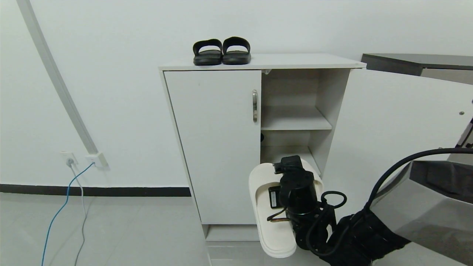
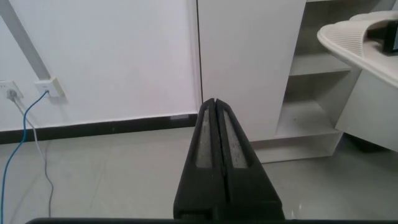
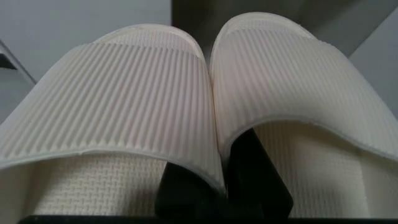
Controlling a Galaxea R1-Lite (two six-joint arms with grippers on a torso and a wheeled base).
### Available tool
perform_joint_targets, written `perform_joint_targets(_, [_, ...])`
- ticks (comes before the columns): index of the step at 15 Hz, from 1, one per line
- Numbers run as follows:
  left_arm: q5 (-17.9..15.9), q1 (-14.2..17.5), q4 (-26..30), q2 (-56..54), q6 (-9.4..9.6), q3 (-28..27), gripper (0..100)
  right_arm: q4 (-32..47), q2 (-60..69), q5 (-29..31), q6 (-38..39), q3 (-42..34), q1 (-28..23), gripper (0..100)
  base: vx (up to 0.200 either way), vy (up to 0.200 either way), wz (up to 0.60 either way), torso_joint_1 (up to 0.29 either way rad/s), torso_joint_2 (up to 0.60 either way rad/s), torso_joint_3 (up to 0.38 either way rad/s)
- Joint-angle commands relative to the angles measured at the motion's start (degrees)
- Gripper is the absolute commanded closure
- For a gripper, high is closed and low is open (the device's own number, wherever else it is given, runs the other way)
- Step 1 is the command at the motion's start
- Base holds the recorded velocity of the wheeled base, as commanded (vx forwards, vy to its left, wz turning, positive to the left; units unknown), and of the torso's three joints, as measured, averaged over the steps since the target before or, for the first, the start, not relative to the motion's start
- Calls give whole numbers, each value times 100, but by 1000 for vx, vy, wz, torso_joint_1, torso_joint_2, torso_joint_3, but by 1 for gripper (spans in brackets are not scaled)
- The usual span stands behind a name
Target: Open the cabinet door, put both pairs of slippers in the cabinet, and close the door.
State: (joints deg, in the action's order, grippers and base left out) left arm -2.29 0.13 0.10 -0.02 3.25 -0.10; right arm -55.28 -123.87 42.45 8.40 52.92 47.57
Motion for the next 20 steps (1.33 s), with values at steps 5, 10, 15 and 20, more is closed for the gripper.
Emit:
perform_joint_targets(5, [1,4,-1,11,-9,1,100,0,-507,27,39,228,-230,100,0,-160,0,3,2,4])
perform_joint_targets(10, [1,4,-1,11,-44,1,100,-9,-612,27,109,289,-239,100,0,0,0,0,0,0])
perform_joint_targets(15, [36,4,-1,11,-115,1,100,-220,-867,9,144,351,-239,100,0,0,0,0,0,0])
perform_joint_targets(20, [36,4,8,11,-123,1,100,-246,-920,0,171,377,-239,100,0,0,0,0,0,0])
